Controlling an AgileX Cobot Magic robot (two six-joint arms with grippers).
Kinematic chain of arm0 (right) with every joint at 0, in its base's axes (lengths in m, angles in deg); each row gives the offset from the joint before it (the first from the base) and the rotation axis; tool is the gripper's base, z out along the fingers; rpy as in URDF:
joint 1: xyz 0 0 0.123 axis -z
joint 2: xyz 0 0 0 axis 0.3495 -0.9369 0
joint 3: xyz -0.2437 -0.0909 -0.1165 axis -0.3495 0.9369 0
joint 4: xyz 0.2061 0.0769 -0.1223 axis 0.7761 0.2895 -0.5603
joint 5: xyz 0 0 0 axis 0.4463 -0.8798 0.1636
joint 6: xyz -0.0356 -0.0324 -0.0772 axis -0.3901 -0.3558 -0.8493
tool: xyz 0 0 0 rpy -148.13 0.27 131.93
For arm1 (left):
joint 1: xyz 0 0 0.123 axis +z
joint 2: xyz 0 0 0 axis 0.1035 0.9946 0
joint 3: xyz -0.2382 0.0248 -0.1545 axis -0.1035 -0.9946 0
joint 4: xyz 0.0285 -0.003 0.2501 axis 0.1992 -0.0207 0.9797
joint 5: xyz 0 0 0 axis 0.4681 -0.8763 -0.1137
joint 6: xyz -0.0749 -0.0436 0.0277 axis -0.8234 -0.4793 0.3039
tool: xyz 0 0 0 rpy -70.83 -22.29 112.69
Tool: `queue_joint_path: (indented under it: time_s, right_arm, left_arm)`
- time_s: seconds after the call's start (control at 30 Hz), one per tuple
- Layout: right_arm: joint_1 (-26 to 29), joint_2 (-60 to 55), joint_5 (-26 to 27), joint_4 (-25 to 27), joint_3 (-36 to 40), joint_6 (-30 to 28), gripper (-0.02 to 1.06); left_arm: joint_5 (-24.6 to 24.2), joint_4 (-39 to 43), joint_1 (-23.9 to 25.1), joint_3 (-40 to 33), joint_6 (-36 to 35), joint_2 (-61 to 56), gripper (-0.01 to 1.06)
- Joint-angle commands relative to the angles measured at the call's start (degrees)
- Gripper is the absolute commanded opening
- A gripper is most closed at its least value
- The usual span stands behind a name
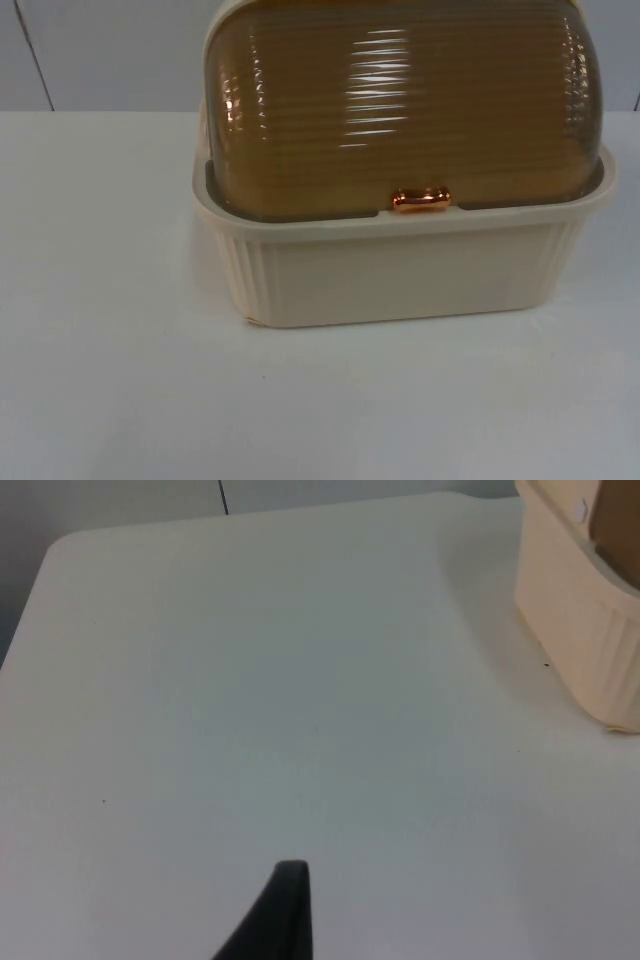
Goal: Open the box lid with the left hand, place the block into the box with the right hand, then close the box lid with the left hand.
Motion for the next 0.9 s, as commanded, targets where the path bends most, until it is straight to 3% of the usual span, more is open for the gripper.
queue_joint_path:
  time_s: [0.0, 0.43, 0.6, 0.87]
  right_arm:
    - [-0.15, 0.18, 0.63, 0.2, -0.05, 0.29, 1.04]
    - [-0.15, 0.18, 0.66, 0.2, -0.05, 0.46, 1.04]
    - [-0.15, 0.18, 0.45, -6.4, -0.05, 8.35, 1.04]
    - [-0.26, 0.18, 0.45, -6.4, -0.05, 8.51, 1.04]
  left_arm:
    - [0.42, -0.64, -0.39, -0.3, -0.41, -0.13, 1.02]
    - [0.42, -0.53, -0.39, -0.3, -0.41, -0.13, 1.02]
    - [0.42, -0.42, -0.39, -0.3, -0.41, -0.13, 1.02]
    - [0.42, -0.31, -0.39, -0.3, -0.41, -0.13, 1.02]
